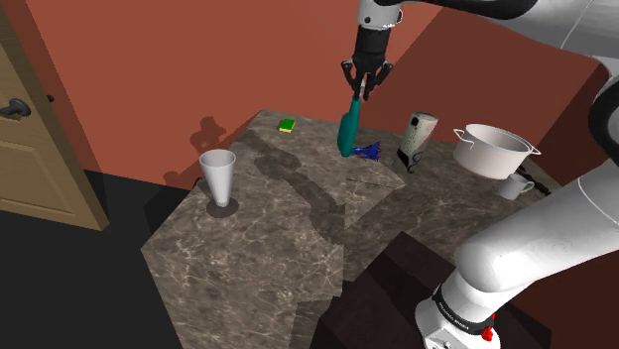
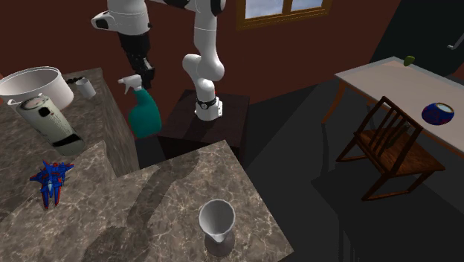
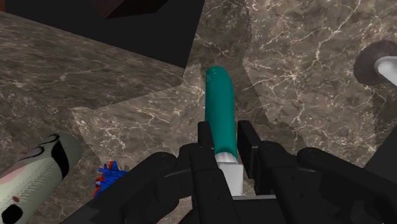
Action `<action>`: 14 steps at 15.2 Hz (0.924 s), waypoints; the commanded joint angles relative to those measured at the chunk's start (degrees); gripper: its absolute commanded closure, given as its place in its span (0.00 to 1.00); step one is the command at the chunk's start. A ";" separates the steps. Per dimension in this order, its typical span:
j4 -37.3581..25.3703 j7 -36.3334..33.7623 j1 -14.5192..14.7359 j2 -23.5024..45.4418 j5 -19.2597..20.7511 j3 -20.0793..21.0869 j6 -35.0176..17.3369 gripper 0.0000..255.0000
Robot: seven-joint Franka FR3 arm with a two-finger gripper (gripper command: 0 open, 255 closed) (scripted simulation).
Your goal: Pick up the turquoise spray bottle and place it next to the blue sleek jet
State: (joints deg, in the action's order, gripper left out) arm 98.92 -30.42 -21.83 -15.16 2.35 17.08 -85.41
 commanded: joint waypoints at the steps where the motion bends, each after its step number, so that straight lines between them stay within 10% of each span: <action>1: 0.68 2.64 -0.94 0.30 0.45 -1.68 -1.19 1.00; 14: -1.92 18.21 -7.54 8.14 3.04 -11.41 -7.73 1.00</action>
State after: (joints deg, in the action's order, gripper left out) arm 97.95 -13.67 -28.76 -7.84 5.24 6.49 -93.10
